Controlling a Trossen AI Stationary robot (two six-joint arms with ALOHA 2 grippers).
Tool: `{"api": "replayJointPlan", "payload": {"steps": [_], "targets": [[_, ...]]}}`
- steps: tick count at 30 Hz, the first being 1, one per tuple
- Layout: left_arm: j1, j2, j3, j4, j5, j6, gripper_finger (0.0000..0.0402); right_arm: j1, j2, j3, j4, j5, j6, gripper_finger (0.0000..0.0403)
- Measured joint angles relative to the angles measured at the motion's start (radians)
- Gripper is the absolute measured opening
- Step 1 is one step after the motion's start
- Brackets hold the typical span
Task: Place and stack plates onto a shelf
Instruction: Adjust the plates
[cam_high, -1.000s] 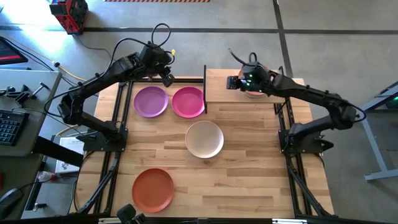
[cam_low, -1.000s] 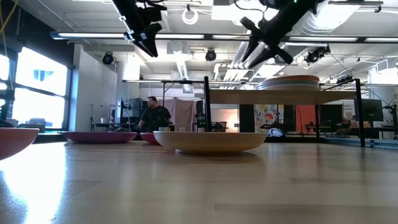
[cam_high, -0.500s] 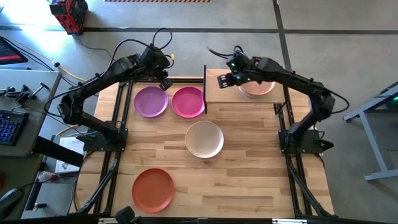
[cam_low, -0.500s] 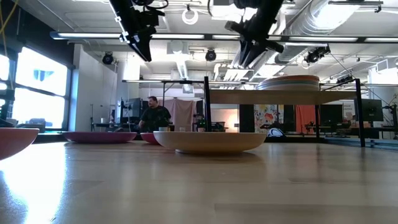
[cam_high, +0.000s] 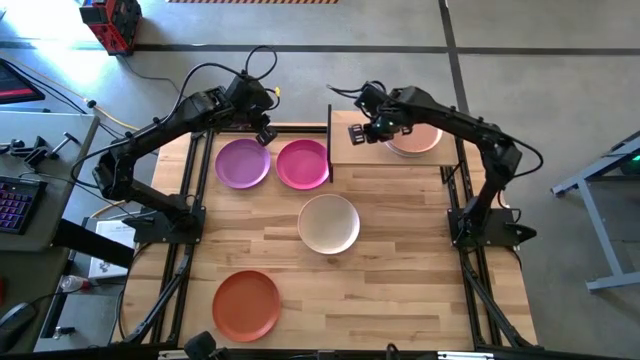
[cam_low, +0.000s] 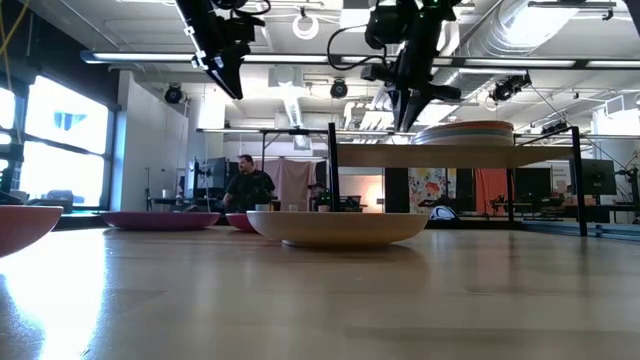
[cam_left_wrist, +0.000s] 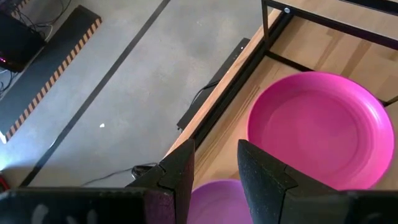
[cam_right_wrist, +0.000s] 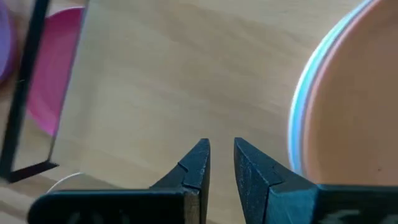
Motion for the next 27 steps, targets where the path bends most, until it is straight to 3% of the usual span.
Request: {"api": "replayJointPlan", "payload": {"steps": [27], "targets": [[0.000, 0.000, 0.000, -0.001, 0.000, -0.026, 0.0113, -0.040, 0.007, 0.000, -0.184, 0.203, 0.026, 0.0051]]}}
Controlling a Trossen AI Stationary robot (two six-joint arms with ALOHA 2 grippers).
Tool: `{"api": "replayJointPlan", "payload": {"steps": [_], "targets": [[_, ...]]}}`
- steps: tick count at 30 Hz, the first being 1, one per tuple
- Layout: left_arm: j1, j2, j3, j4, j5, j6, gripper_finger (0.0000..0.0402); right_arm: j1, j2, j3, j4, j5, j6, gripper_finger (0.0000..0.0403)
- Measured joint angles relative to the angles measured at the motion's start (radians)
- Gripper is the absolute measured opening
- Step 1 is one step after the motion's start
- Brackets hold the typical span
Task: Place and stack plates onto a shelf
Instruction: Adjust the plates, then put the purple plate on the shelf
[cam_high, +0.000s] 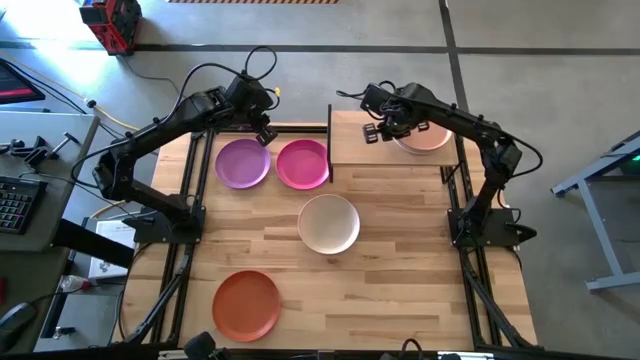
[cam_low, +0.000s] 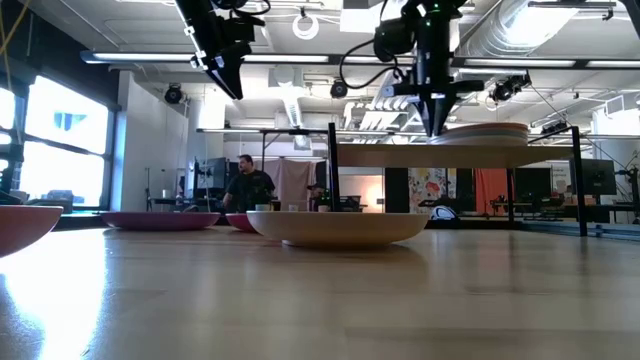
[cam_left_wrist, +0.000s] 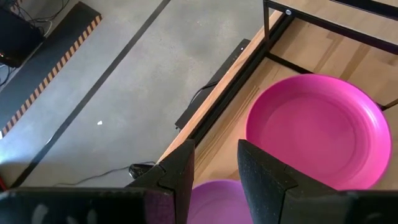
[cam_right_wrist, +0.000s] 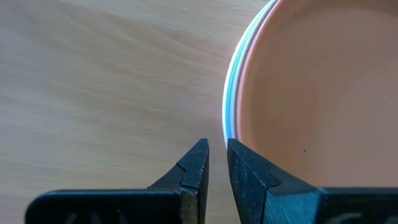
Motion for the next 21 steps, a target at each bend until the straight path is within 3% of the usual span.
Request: {"api": "replayJointPlan", "payload": {"steps": [5, 12, 21], "targets": [[0.000, 0.000, 0.000, -0.004, 0.000, -0.007, 0.0113, 0.000, 0.000, 0.000, 0.000, -0.019, -0.026, 0.0051], [0.000, 0.000, 0.000, -0.127, 0.005, -0.065, 0.0113, 0.026, -0.008, 0.000, 0.064, -0.163, -0.117, 0.0051], [-0.018, -0.001, -0.023, -0.263, 0.156, -0.233, 0.0113, 0.053, -0.055, 0.037, 0.237, -0.390, -0.261, 0.0051]]}}
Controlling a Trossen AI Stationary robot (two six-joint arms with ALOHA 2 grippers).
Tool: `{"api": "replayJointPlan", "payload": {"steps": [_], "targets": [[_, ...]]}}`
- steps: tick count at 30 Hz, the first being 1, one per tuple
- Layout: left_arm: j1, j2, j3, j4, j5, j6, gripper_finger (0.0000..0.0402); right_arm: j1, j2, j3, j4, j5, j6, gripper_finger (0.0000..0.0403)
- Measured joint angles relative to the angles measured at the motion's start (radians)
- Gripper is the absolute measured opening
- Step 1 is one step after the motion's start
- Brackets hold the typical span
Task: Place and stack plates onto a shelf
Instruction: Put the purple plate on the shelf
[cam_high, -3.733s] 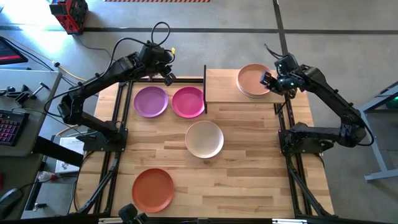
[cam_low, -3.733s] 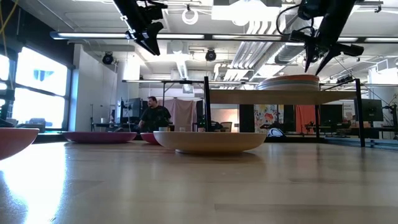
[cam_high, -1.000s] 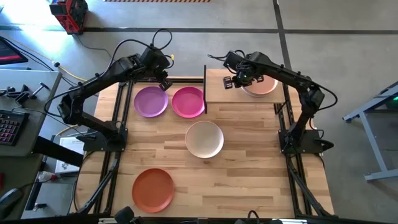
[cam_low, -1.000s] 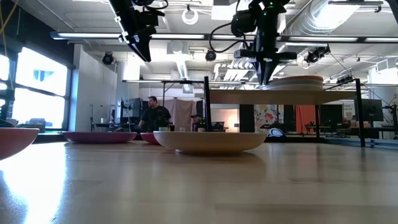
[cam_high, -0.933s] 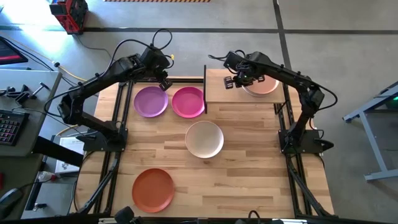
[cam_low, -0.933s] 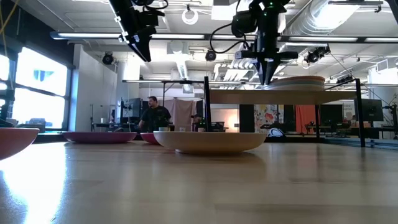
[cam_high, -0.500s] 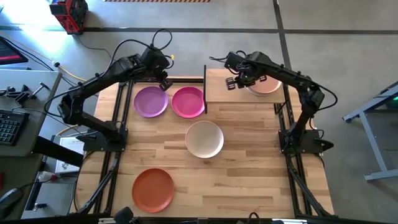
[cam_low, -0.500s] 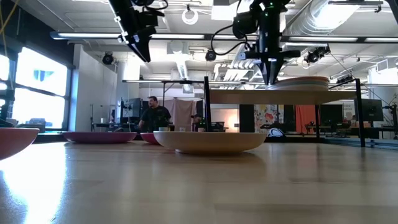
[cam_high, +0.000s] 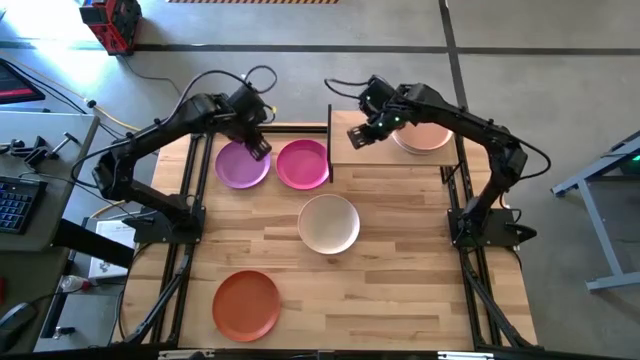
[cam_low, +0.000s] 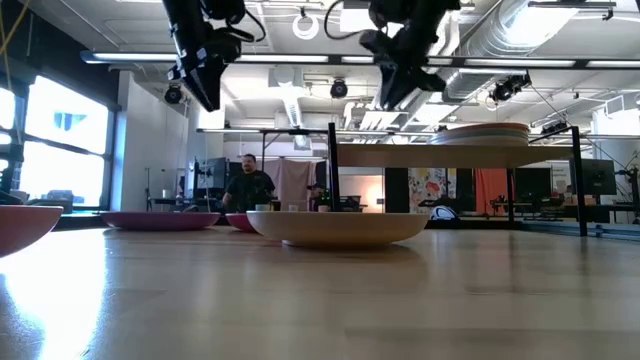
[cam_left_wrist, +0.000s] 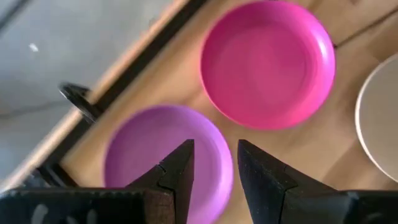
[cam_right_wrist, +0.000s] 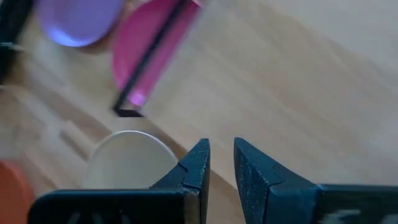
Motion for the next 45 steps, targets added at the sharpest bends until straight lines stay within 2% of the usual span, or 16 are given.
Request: {"api": "replayJointPlan", "payload": {"steps": [12, 24, 40, 45], "targets": [[-0.089, 0.001, -0.203, -0.028, 0.069, -0.244, 0.0113, 0.000, -0.003, 0.120, 0.002, -0.034, -0.124, 0.0051], [-0.159, 0.001, -0.407, 0.182, 0.042, -0.388, 0.0113, 0.000, -0.003, 0.122, -0.008, -0.035, -0.170, 0.0051], [-0.160, 0.001, -0.584, 0.340, 0.034, -0.386, 0.0113, 0.000, -0.003, 0.122, -0.008, -0.035, -0.167, 0.0051], [-0.159, 0.001, -0.623, 0.390, -0.004, -0.379, 0.0113, 0.000, -0.003, 0.122, -0.007, -0.036, -0.141, 0.0051]]}}
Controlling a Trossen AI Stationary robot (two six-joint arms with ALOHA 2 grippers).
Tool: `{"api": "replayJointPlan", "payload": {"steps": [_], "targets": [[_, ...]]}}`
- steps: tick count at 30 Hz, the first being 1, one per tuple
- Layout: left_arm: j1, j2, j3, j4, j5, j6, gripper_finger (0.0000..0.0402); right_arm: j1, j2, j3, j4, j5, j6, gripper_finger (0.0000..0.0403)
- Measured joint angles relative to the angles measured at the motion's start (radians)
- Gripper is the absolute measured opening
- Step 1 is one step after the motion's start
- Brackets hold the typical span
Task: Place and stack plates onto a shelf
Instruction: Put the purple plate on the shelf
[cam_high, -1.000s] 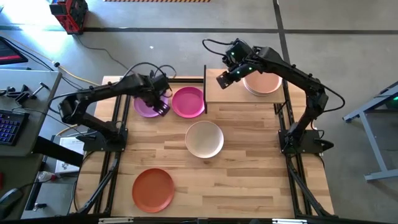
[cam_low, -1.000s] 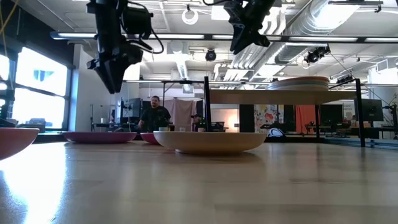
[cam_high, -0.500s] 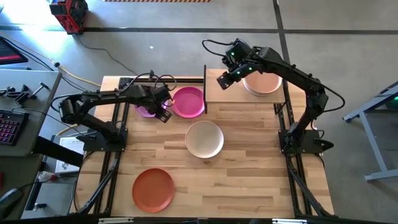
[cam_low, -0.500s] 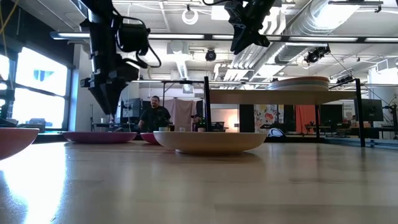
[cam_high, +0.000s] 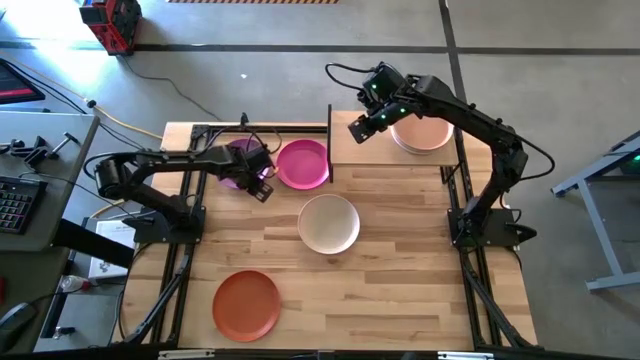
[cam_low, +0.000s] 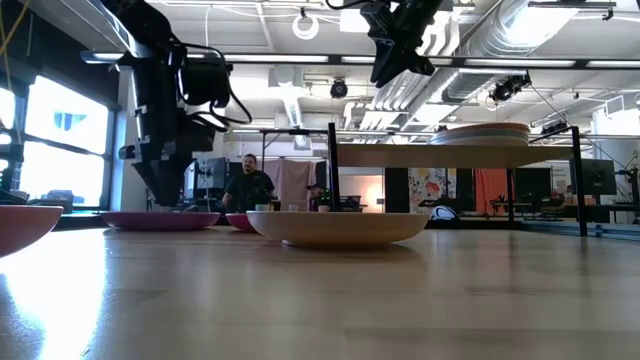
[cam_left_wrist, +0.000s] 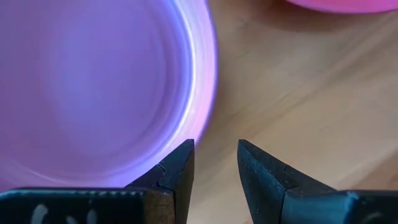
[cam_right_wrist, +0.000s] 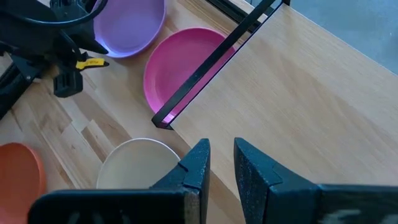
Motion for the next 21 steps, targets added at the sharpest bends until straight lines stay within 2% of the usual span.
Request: {"api": "replayJointPlan", "payload": {"steps": [9, 21], "targets": [[0.000, 0.042, -0.007, 0.003, -0.013, 0.063, 0.0113, 0.000, 0.000, 0.000, 0.000, 0.000, 0.027, 0.0051], [0.000, 0.125, -0.007, 0.003, -0.033, 0.047, 0.0113, 0.003, 0.000, 0.000, 0.000, -0.003, 0.051, 0.0051]]}}
